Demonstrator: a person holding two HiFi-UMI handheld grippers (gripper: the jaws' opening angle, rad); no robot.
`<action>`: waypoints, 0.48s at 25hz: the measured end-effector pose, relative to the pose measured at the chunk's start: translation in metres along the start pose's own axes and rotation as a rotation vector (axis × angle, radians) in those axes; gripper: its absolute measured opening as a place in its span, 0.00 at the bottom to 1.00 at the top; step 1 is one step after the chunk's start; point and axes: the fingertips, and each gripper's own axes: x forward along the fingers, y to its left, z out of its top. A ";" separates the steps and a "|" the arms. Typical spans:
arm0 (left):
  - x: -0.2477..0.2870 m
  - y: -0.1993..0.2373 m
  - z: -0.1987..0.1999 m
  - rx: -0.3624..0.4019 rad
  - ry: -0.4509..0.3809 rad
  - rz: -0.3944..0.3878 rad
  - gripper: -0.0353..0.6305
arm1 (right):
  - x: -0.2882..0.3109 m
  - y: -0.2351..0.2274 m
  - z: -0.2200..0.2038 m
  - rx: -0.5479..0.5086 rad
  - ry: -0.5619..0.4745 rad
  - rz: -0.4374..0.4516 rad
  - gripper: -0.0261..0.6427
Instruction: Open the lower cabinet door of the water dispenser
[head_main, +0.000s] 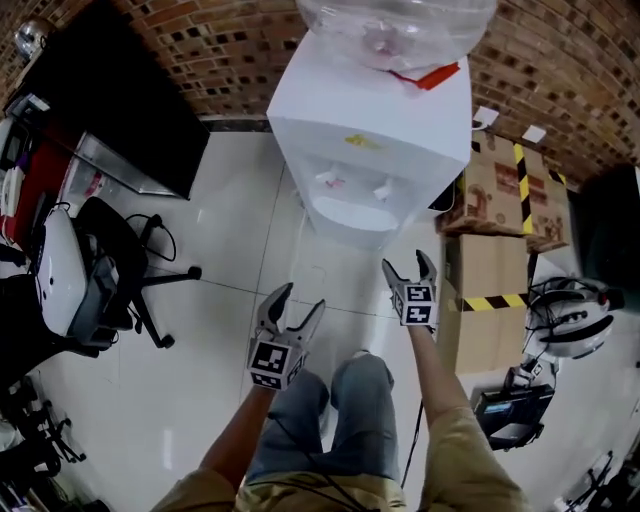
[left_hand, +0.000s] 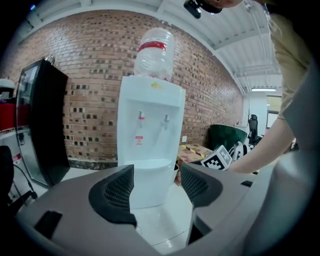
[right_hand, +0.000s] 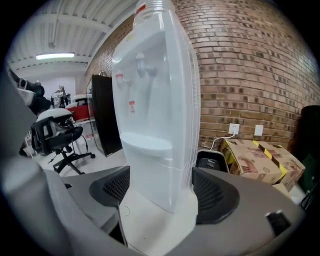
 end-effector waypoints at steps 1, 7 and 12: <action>0.008 0.004 -0.007 0.002 -0.006 -0.008 0.46 | 0.019 -0.004 -0.006 -0.016 0.007 0.006 0.65; 0.036 0.030 -0.042 0.008 -0.067 -0.006 0.46 | 0.110 -0.032 -0.025 -0.117 0.024 0.048 0.61; 0.039 0.048 -0.071 -0.005 -0.072 0.019 0.46 | 0.121 -0.036 -0.019 -0.246 0.028 0.070 0.56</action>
